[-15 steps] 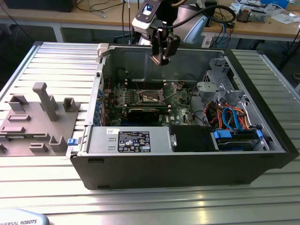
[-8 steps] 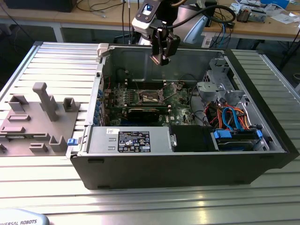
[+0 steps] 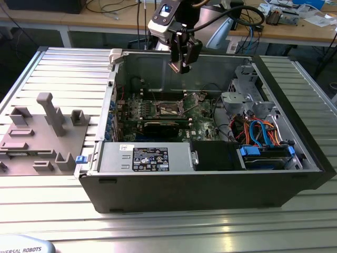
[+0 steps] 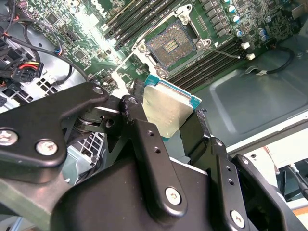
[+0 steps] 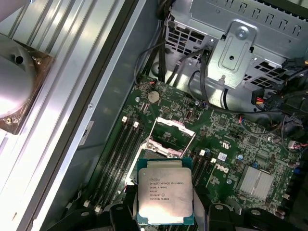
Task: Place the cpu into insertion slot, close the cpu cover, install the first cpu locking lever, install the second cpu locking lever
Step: 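Place the cpu into insertion slot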
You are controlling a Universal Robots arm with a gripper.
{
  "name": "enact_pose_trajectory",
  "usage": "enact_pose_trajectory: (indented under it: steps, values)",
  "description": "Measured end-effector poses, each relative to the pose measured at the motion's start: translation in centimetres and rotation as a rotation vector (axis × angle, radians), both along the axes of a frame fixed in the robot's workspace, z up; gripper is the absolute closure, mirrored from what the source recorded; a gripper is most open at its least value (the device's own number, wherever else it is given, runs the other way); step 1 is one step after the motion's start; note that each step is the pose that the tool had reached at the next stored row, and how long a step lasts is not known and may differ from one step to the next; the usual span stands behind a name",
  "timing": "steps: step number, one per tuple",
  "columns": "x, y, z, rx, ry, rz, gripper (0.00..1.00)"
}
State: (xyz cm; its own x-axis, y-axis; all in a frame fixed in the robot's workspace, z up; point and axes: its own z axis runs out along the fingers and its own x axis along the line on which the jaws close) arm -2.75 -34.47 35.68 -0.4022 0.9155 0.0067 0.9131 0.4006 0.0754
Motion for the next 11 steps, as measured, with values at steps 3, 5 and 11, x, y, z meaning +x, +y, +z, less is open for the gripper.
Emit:
enact_pose_trajectory:
  steps: [3, 5, 11]
  values:
    - [0.0, 0.0, 0.0, 0.0, 0.0, -0.002, 0.46]
    - [0.0, 0.0, 0.0, 0.0001, 0.0, -0.004, 0.46]
    - [0.0, 0.0, 0.0, 0.0, 0.0, -0.009, 0.46]
